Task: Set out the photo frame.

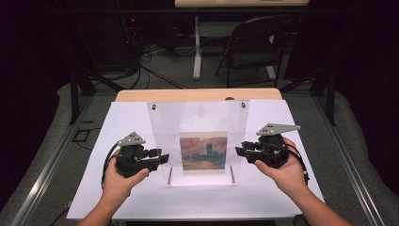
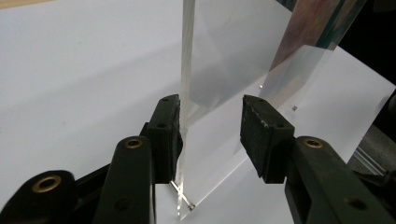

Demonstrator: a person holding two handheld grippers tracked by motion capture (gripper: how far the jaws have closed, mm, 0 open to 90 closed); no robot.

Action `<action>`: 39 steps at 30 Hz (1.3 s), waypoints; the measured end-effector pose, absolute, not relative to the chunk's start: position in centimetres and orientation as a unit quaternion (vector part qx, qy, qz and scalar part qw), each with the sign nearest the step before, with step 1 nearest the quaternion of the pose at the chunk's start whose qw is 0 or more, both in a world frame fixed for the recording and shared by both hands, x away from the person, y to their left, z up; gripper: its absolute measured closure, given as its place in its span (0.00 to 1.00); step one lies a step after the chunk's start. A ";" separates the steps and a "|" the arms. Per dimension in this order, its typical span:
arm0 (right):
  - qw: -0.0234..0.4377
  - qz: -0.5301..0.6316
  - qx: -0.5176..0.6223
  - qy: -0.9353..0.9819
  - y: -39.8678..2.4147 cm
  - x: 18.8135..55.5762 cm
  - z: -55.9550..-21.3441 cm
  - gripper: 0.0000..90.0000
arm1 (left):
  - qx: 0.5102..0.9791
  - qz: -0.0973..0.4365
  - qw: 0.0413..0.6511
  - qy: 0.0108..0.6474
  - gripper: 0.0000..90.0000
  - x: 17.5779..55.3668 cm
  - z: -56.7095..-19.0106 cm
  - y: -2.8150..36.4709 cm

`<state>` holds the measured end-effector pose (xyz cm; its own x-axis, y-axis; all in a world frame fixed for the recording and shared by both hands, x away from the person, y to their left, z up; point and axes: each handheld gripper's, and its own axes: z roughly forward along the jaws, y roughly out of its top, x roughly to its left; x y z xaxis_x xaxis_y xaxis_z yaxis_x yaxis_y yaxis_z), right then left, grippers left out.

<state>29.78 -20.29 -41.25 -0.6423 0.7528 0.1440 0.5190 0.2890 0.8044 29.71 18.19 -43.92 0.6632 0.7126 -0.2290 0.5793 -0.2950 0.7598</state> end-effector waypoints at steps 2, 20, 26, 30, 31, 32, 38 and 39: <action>0.132 0.442 0.400 0.792 -20.3 29.8 -41.4 0.72 | 0.804 0.085 0.433 0.398 0.64 29.5 -44.3 18.2; 0.155 0.447 0.388 0.791 -21.6 28.0 -45.5 0.49 | 0.781 0.116 0.449 0.419 0.52 27.5 -47.6 20.2; 0.189 0.434 0.391 0.789 -22.6 27.3 -46.9 0.47 | 0.772 0.143 0.444 0.433 0.49 27.2 -48.6 21.6; 0.200 0.424 0.402 0.786 -23.4 27.3 -47.8 0.47 | 0.760 0.146 0.444 0.451 0.49 27.4 -49.3 22.5; 0.202 0.424 0.406 0.784 -23.5 27.3 -48.0 0.47 | 0.760 0.150 0.440 0.453 0.49 27.5 -49.5 22.7; 0.204 0.423 0.410 0.782 -23.7 27.3 -48.3 0.47 | 0.760 0.152 0.438 0.456 0.48 27.5 -49.7 22.8; 0.215 0.404 0.429 0.778 -24.5 27.6 -49.8 0.47 | 0.752 0.164 0.424 0.477 0.46 27.7 -50.9 23.7; 0.216 0.403 0.433 0.777 -24.5 27.6 -50.0 0.47 | 0.752 0.167 0.421 0.480 0.46 27.7 -51.1 23.8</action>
<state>27.60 -24.51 -50.04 -0.5321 0.8466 0.0127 0.4984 0.3011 0.8130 27.73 23.79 -51.11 0.4837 0.8619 -0.1522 0.5805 -0.1858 0.7928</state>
